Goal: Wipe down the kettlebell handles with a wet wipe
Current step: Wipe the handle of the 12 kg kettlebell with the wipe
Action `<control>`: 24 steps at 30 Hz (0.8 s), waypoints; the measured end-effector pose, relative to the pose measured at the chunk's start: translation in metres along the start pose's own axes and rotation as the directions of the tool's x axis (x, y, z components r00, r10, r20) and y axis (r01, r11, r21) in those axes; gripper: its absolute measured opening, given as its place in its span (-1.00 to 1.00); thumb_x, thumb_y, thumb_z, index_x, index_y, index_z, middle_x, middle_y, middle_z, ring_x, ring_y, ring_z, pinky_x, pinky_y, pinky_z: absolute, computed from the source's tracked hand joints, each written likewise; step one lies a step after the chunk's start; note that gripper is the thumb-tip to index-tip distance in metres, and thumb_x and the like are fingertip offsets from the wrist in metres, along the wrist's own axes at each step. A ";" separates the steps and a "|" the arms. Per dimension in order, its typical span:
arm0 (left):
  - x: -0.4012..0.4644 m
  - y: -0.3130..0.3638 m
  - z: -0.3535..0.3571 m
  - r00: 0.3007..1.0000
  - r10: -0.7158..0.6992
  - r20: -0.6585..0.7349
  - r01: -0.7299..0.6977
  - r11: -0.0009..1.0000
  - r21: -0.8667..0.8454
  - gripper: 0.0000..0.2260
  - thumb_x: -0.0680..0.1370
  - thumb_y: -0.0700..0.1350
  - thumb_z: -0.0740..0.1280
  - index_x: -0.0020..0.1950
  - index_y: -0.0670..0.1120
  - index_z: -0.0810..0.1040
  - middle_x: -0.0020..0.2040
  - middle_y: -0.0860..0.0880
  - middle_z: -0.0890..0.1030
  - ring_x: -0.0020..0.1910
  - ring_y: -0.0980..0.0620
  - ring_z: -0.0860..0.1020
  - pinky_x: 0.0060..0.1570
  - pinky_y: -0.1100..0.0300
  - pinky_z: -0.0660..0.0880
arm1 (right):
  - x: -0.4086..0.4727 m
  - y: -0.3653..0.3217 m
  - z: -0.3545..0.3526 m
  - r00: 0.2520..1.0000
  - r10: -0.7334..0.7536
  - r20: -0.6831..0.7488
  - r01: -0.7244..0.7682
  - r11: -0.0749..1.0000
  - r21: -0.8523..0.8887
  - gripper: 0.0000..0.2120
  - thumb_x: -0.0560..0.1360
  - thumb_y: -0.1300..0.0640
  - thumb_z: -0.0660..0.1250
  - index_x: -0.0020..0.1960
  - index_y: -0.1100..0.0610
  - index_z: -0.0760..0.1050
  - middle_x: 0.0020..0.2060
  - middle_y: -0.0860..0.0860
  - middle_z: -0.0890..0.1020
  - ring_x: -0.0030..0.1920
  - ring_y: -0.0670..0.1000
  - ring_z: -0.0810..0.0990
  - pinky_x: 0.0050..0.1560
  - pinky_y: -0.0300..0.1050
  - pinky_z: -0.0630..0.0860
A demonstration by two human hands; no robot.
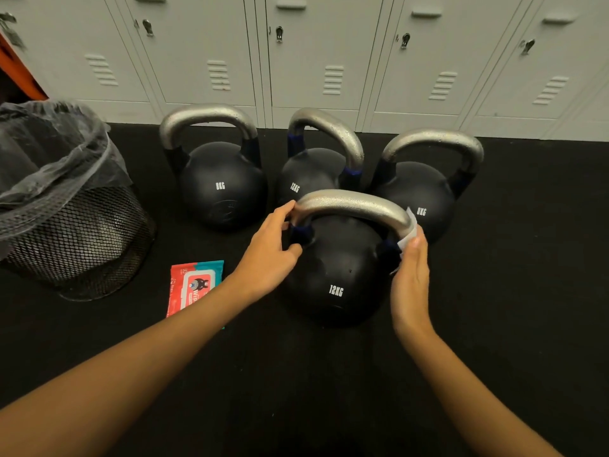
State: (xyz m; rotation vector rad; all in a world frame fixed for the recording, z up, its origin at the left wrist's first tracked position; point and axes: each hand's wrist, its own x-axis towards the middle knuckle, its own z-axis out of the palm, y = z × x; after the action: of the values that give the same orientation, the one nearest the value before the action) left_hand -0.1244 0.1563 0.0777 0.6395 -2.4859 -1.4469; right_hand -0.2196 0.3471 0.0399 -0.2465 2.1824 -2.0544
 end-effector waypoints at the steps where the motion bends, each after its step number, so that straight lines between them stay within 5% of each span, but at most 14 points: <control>1: 0.000 0.001 -0.001 1.000 0.002 -0.002 -0.002 1.000 -0.002 -0.37 0.54 -0.27 0.31 0.52 0.09 0.14 0.46 0.06 0.30 0.42 0.10 0.30 0.33 0.00 0.40 | 0.010 0.002 -0.001 1.000 0.021 -0.016 -0.020 0.999 0.026 -0.61 0.69 -0.11 -0.05 0.45 -0.16 0.34 0.30 -0.28 0.46 0.27 -0.40 0.37 0.22 -0.51 0.29; 4: 0.002 0.004 -0.005 1.000 0.020 -0.011 -0.020 1.000 -0.018 -0.45 0.55 -0.27 0.30 0.48 0.06 0.23 0.42 0.05 0.36 0.38 0.11 0.35 0.30 0.13 0.39 | 0.026 0.014 -0.004 0.976 0.212 0.042 -0.215 0.969 0.119 -0.50 0.64 -0.24 -0.03 0.43 -0.06 0.41 0.31 -0.12 0.52 0.39 -0.14 0.39 0.38 -0.18 0.26; 8: 0.005 0.006 -0.011 0.998 0.050 -0.027 -0.052 0.998 -0.047 -0.61 0.57 -0.24 0.28 0.36 0.03 0.38 0.29 0.06 0.47 0.23 0.16 0.44 0.18 0.26 0.39 | 0.028 0.007 -0.006 0.955 0.291 0.058 -0.296 0.951 0.087 -0.51 0.65 -0.20 -0.01 0.42 0.00 0.44 0.30 -0.07 0.54 0.37 -0.09 0.41 0.28 -0.19 0.26; 13: 0.011 0.002 -0.013 0.997 0.061 -0.051 -0.064 0.996 -0.067 -0.75 0.59 -0.09 0.28 0.27 0.04 0.45 0.23 0.05 0.52 0.18 0.12 0.49 0.21 0.12 0.46 | 0.020 -0.042 -0.001 0.994 -0.059 0.097 0.078 0.975 -0.206 -0.66 0.67 -0.10 0.04 0.28 -0.11 0.52 0.15 -0.13 0.58 0.18 -0.18 0.51 0.18 -0.26 0.39; 17: 0.011 0.001 -0.009 0.996 0.077 -0.037 -0.080 0.994 -0.079 -0.68 0.55 0.09 0.30 0.27 0.04 0.44 0.22 0.09 0.51 0.16 0.13 0.49 0.19 0.07 0.47 | 0.029 -0.061 0.007 0.878 -0.311 0.364 0.472 0.687 -0.552 -0.68 0.68 -0.07 0.05 0.34 -0.10 0.45 0.12 -0.08 0.55 0.15 -0.08 0.45 0.21 -0.16 0.31; 20: 0.013 -0.001 -0.009 0.996 0.077 -0.044 -0.081 0.993 -0.091 -0.69 0.53 0.13 0.31 0.23 0.06 0.45 0.18 0.09 0.51 0.13 0.12 0.51 0.18 0.01 0.48 | 0.040 -0.059 0.011 0.737 -0.388 0.553 0.675 0.401 -0.619 -0.61 0.67 -0.07 0.08 0.46 -0.03 0.37 0.13 0.01 0.55 0.12 0.04 0.47 0.18 -0.09 0.36; 22: 0.015 -0.002 -0.009 0.996 0.077 -0.039 -0.080 0.993 -0.087 -0.72 0.54 0.13 0.30 0.21 0.08 0.45 0.17 0.09 0.52 0.12 0.11 0.52 0.18 -0.02 0.49 | 0.042 -0.056 0.002 0.678 -0.405 0.614 0.735 0.345 -0.584 -0.57 0.67 -0.04 0.10 0.51 -0.01 0.31 0.21 0.04 0.51 0.18 0.04 0.46 0.23 -0.10 0.38; 24: 0.017 -0.004 -0.010 0.996 0.083 -0.034 -0.086 0.993 -0.079 -0.74 0.55 0.12 0.29 0.20 0.07 0.46 0.18 0.09 0.52 0.12 0.10 0.52 0.19 -0.04 0.49 | 0.041 -0.051 -0.013 0.665 -0.411 0.623 0.746 0.398 -0.534 -0.57 0.67 0.04 0.14 0.53 0.01 0.27 0.33 0.03 0.44 0.31 -0.03 0.40 0.35 -0.20 0.31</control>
State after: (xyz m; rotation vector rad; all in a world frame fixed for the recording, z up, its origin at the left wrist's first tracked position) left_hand -0.1344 0.1388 0.0787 0.5306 -2.3875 -1.4860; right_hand -0.2609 0.3487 0.0926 -1.6175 2.7423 -0.8550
